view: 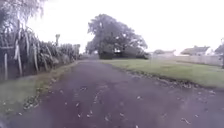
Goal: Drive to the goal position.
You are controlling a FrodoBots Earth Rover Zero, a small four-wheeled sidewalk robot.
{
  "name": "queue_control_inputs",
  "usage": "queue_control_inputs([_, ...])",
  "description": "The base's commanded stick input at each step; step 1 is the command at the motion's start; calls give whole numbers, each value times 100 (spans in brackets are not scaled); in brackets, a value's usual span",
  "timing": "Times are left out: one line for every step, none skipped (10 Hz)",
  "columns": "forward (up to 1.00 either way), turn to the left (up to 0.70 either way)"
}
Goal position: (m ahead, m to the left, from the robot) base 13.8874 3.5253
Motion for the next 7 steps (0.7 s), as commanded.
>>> queue_control_inputs([85,0])
queue_control_inputs([85,0])
queue_control_inputs([85,0])
queue_control_inputs([85,0])
queue_control_inputs([85,0])
queue_control_inputs([85,0])
queue_control_inputs([85,0])
